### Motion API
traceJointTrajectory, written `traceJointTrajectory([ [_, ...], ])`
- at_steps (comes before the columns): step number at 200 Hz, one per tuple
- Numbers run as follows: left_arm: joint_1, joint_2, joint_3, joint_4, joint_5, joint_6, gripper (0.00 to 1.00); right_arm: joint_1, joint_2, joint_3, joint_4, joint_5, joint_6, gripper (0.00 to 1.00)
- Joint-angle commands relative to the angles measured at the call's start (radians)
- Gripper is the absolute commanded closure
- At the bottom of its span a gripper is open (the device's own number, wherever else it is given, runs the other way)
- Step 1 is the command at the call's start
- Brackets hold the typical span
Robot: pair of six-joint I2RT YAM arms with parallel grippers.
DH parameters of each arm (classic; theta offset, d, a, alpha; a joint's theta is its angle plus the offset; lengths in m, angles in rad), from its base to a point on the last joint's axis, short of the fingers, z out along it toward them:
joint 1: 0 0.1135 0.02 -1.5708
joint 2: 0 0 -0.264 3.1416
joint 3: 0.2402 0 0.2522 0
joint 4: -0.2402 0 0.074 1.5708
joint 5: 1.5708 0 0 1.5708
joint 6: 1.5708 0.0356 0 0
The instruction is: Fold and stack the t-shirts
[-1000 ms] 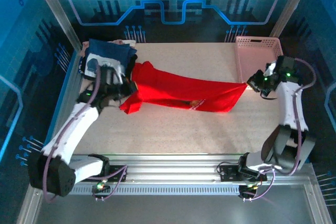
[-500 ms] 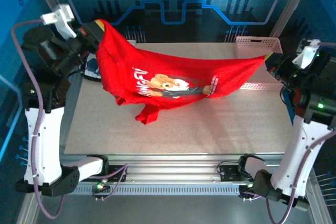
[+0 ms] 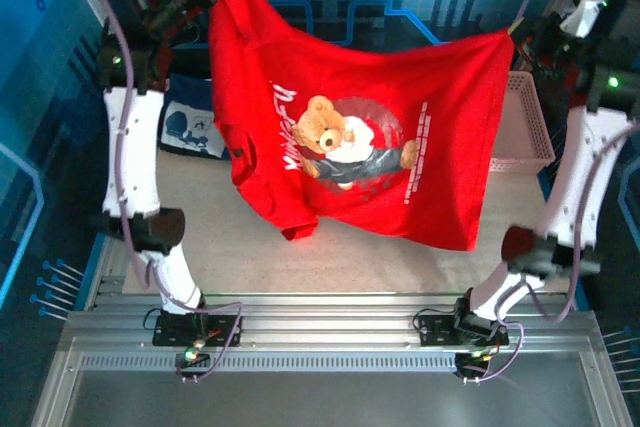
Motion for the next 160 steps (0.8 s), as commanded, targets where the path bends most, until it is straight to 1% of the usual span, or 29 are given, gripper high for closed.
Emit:
traceJointTrajectory([
  [1, 0.031, 0.106, 0.120, 0.086, 0.069, -0.110, 1.00, 0.014, 0.199, 0.222, 0.007, -0.012, 0.015, 1.00],
  [10, 0.040, 0.155, 0.164, 0.117, 0.089, -0.144, 1.00, 0.016, 0.292, 0.320, 0.015, -0.019, 0.040, 1.00],
  [19, 0.057, 0.209, 0.210, 0.140, 0.097, -0.185, 1.00, 0.017, 0.371, 0.390, 0.061, -0.037, 0.084, 1.00],
  [37, 0.093, 0.267, 0.238, 0.209, 0.106, -0.251, 1.00, 0.011, 0.476, 0.446, 0.216, -0.075, 0.208, 1.00],
  [47, 0.113, 0.277, 0.241, 0.242, 0.099, -0.261, 1.00, 0.010, 0.507, 0.448, 0.334, -0.094, 0.282, 1.00],
  [64, 0.151, 0.274, 0.249, 0.276, 0.083, -0.269, 1.00, 0.010, 0.530, 0.457, 0.471, -0.083, 0.371, 1.00],
  [84, 0.201, 0.253, 0.262, 0.303, 0.072, -0.271, 1.00, 0.010, 0.523, 0.461, 0.559, -0.069, 0.411, 1.00],
  [112, 0.255, 0.206, 0.261, 0.348, 0.077, -0.265, 1.00, 0.004, 0.486, 0.457, 0.553, -0.075, 0.377, 1.00],
  [125, 0.278, 0.189, 0.258, 0.371, 0.104, -0.265, 1.00, -0.002, 0.470, 0.455, 0.530, -0.094, 0.350, 1.00],
  [138, 0.298, 0.174, 0.254, 0.386, 0.154, -0.243, 1.00, -0.011, 0.450, 0.450, 0.446, -0.106, 0.298, 1.00],
  [153, 0.324, 0.140, 0.203, 0.409, 0.260, -0.215, 1.00, -0.015, 0.411, 0.409, 0.324, -0.123, 0.191, 1.00],
  [160, 0.331, 0.118, 0.157, 0.414, 0.314, -0.209, 1.00, -0.015, 0.383, 0.350, 0.280, -0.137, 0.137, 1.00],
])
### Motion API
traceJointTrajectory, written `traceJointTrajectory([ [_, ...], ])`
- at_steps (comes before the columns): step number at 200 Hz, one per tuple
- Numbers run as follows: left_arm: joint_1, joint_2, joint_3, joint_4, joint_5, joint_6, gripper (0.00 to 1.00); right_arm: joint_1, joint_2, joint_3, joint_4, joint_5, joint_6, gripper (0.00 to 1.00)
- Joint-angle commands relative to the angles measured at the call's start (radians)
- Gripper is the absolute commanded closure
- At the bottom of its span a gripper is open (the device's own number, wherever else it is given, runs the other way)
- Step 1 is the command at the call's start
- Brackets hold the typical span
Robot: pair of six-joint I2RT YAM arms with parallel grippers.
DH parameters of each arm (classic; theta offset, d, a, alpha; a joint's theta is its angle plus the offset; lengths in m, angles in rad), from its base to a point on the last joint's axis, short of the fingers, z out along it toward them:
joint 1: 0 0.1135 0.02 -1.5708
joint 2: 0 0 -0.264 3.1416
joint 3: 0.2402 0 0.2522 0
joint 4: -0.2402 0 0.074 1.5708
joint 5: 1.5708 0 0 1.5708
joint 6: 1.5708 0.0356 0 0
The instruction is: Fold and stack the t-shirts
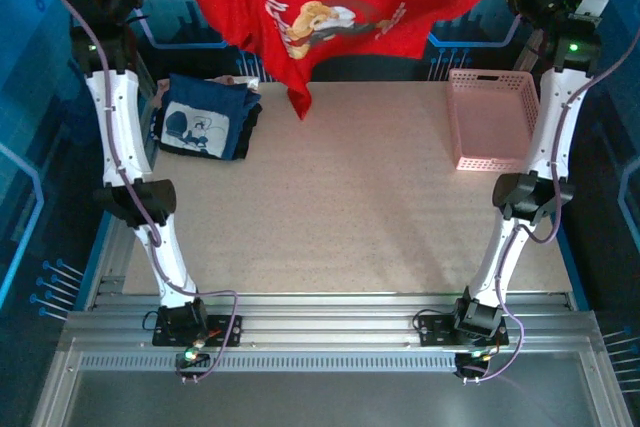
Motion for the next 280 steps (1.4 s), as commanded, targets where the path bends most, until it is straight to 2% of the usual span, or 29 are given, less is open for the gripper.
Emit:
traceJointTrajectory([
  [1, 0.065, -0.111, -0.059, 0.119, 0.131, 0.045, 1.00, -0.035, -0.096, -0.082, -0.153, -0.002, -0.175, 1.00],
  [12, 0.067, -0.159, -0.179, 0.137, 0.218, 0.051, 1.00, -0.033, -0.153, -0.220, -0.223, -0.011, -0.250, 1.00],
  [21, 0.059, -0.218, -0.320, 0.121, 0.247, 0.075, 1.00, -0.028, -0.224, -0.382, -0.246, -0.010, -0.315, 1.00],
  [41, 0.032, -0.448, -0.822, 0.151, 0.244, 0.160, 1.00, -0.024, -0.426, -0.830, -0.196, 0.034, -0.432, 1.00],
  [61, 0.014, -0.676, -1.327, 0.118, 0.166, 0.263, 1.00, -0.049, -0.598, -1.264, -0.100, 0.048, -0.438, 1.00],
  [79, 0.024, -0.844, -1.681, 0.000, 0.088, 0.299, 1.00, -0.069, -0.708, -1.553, -0.085, 0.084, -0.449, 1.00],
  [86, 0.024, -0.906, -1.811, -0.049, 0.024, 0.317, 1.00, -0.081, -0.740, -1.650, -0.079, 0.087, -0.458, 1.00],
  [96, 0.031, -0.991, -1.965, -0.140, -0.073, 0.319, 1.00, -0.104, -0.775, -1.755, -0.106, 0.137, -0.473, 1.00],
  [121, 0.038, -1.119, -2.217, -0.259, -0.195, 0.298, 1.00, -0.178, -0.820, -1.935, -0.164, 0.223, -0.529, 1.00],
  [130, 0.038, -1.131, -2.265, -0.286, -0.224, 0.274, 1.00, -0.226, -0.828, -1.996, -0.170, 0.241, -0.531, 0.99],
  [139, 0.038, -1.132, -2.299, -0.324, -0.287, 0.238, 0.99, -0.255, -0.834, -2.035, -0.166, 0.251, -0.528, 0.89],
  [142, 0.039, -1.131, -2.308, -0.336, -0.310, 0.226, 0.94, -0.261, -0.836, -2.047, -0.163, 0.254, -0.528, 0.84],
  [147, 0.040, -1.127, -2.319, -0.353, -0.339, 0.209, 0.80, -0.270, -0.835, -2.063, -0.160, 0.255, -0.528, 0.77],
  [156, 0.040, -1.124, -2.324, -0.376, -0.356, 0.189, 0.49, -0.282, -0.828, -2.082, -0.156, 0.239, -0.524, 0.57],
  [163, 0.040, -1.125, -2.317, -0.410, -0.381, 0.168, 0.38, -0.288, -0.819, -2.089, -0.157, 0.223, -0.525, 0.47],
  [176, 0.040, -1.135, -2.285, -0.481, -0.437, 0.149, 0.31, -0.296, -0.811, -2.084, -0.189, 0.234, -0.523, 0.40],
  [206, 0.032, -1.154, -2.139, -0.594, -0.455, 0.141, 0.16, -0.323, -0.899, -2.043, -0.258, 0.260, -0.506, 0.30],
  [208, 0.030, -1.153, -2.130, -0.596, -0.452, 0.140, 0.05, -0.323, -0.908, -2.039, -0.260, 0.259, -0.503, 0.29],
  [210, 0.028, -1.151, -2.122, -0.596, -0.449, 0.139, 0.02, -0.323, -0.917, -2.036, -0.263, 0.257, -0.500, 0.28],
  [228, 0.021, -1.141, -2.046, -0.607, -0.423, 0.115, 0.01, -0.322, -0.991, -2.005, -0.291, 0.228, -0.484, 0.23],
  [248, 0.001, -1.141, -1.942, -0.633, -0.479, 0.119, 0.01, -0.306, -1.036, -1.969, -0.309, 0.160, -0.479, 0.19],
  [280, -0.066, -1.095, -1.865, -0.486, -0.445, 0.178, 0.01, -0.197, -1.026, -1.906, -0.307, 0.125, -0.499, 0.18],
])
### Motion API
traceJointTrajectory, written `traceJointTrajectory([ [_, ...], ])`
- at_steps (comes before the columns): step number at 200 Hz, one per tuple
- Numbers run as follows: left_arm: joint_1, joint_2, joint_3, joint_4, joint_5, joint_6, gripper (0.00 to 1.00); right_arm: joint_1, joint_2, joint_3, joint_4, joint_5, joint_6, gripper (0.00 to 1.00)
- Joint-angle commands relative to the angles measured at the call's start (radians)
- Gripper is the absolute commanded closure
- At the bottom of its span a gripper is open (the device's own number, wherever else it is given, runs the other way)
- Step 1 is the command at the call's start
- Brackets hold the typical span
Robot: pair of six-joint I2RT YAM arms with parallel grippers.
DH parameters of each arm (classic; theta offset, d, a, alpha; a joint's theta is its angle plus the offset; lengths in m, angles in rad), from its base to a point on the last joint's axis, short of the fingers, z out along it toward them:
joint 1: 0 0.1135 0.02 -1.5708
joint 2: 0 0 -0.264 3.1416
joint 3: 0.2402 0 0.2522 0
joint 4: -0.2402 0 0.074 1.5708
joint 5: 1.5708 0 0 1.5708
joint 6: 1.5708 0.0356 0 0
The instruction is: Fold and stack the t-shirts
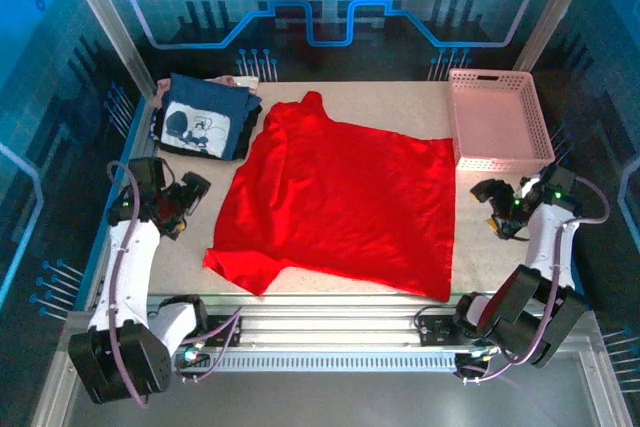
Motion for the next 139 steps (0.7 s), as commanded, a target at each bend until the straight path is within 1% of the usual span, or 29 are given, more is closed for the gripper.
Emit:
traceJointTrajectory([
  [1, -0.055, 0.039, 0.050, 0.078, 0.010, 0.036, 0.01, 0.088, 0.005, 0.043, -0.033, -0.062, -0.011, 0.18],
  [14, -0.112, 0.085, 0.058, 0.147, 0.033, 0.050, 0.01, 0.157, 0.028, 0.052, -0.028, -0.024, -0.012, 0.19],
  [26, -0.166, 0.150, 0.066, 0.211, 0.062, 0.067, 0.01, 0.209, 0.062, 0.051, -0.004, -0.013, 0.000, 0.20],
  [46, -0.258, 0.290, 0.124, 0.255, 0.052, 0.123, 0.01, 0.286, 0.136, 0.040, 0.055, 0.043, 0.024, 0.23],
  [58, -0.317, 0.386, 0.185, 0.250, 0.036, 0.173, 0.05, 0.325, 0.194, 0.037, 0.099, 0.076, 0.046, 0.27],
  [65, -0.343, 0.441, 0.217, 0.251, 0.029, 0.197, 0.11, 0.343, 0.231, 0.037, 0.124, 0.092, 0.062, 0.31],
  [76, -0.364, 0.518, 0.249, 0.268, 0.028, 0.197, 0.26, 0.371, 0.291, 0.036, 0.169, 0.123, 0.085, 0.37],
  [90, -0.370, 0.608, 0.280, 0.308, 0.058, 0.182, 0.44, 0.400, 0.376, 0.061, 0.193, 0.163, 0.113, 0.57],
  [94, -0.374, 0.639, 0.293, 0.311, 0.058, 0.181, 0.48, 0.409, 0.400, 0.071, 0.197, 0.175, 0.119, 0.62],
  [102, -0.377, 0.701, 0.326, 0.303, 0.053, 0.181, 0.61, 0.432, 0.449, 0.097, 0.203, 0.215, 0.129, 0.71],
  [113, -0.379, 0.787, 0.377, 0.273, 0.057, 0.173, 0.75, 0.458, 0.508, 0.140, 0.196, 0.266, 0.139, 0.77],
  [119, -0.379, 0.829, 0.397, 0.269, 0.069, 0.167, 0.79, 0.469, 0.540, 0.167, 0.186, 0.296, 0.145, 0.79],
  [126, -0.379, 0.870, 0.415, 0.266, 0.076, 0.156, 0.79, 0.482, 0.575, 0.204, 0.165, 0.329, 0.153, 0.79],
  [139, -0.377, 0.945, 0.461, 0.232, 0.056, 0.141, 0.80, 0.500, 0.638, 0.265, 0.139, 0.373, 0.161, 0.79],
])
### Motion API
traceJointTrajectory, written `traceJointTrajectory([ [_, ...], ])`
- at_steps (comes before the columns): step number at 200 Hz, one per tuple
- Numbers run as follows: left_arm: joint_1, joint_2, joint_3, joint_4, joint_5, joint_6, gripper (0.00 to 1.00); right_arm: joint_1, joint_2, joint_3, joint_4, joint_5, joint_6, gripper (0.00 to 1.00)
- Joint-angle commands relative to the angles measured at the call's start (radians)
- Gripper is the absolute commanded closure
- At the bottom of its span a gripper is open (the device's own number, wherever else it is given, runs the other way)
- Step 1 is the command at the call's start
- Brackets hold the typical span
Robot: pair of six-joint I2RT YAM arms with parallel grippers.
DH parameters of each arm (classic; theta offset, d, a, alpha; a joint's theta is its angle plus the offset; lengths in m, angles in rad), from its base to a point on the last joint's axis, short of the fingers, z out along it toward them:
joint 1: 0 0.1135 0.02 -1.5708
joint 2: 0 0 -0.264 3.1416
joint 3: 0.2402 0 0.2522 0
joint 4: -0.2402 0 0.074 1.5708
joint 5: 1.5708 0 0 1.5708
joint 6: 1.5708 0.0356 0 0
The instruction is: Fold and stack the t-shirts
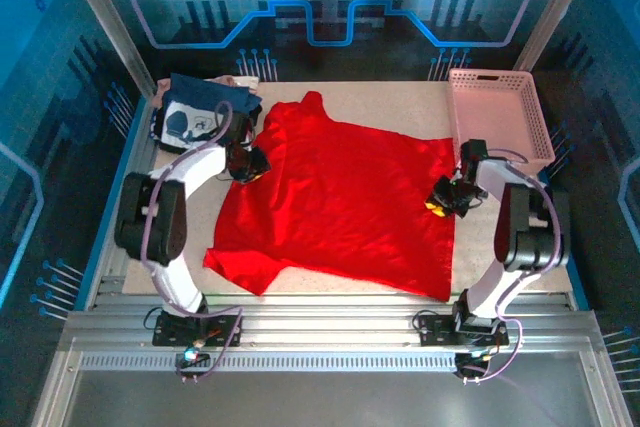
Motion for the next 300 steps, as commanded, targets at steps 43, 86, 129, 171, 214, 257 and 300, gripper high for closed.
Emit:
traceJointTrajectory([
  [43, 0.031, 0.265, 0.192, -0.109, -0.091, -0.053, 0.83, 0.055, 0.285, 0.343, -0.106, 0.220, 0.062, 0.82],
  [86, 0.070, 0.366, 0.365, -0.116, -0.096, -0.030, 0.83, 0.043, 0.484, 0.649, -0.189, 0.222, 0.063, 0.82],
  [129, 0.088, 0.420, 0.547, -0.105, -0.044, 0.007, 0.80, 0.023, 0.668, 0.979, -0.235, 0.103, 0.041, 0.79],
  [171, 0.098, 0.218, 0.557, -0.079, 0.105, 0.015, 0.33, 0.023, 0.507, 0.964, -0.188, -0.016, 0.011, 0.62],
  [214, 0.128, -0.184, 0.348, -0.205, 0.177, 0.027, 0.12, 0.027, 0.097, 0.623, -0.139, -0.129, -0.037, 0.38],
  [257, 0.210, -0.635, -0.078, -0.334, 0.202, -0.011, 0.11, -0.025, -0.295, 0.259, -0.263, -0.173, -0.098, 0.30],
  [300, 0.254, -0.912, -0.461, -0.478, 0.167, -0.070, 0.16, -0.279, -0.513, -0.190, -0.245, -0.285, -0.150, 0.34],
])
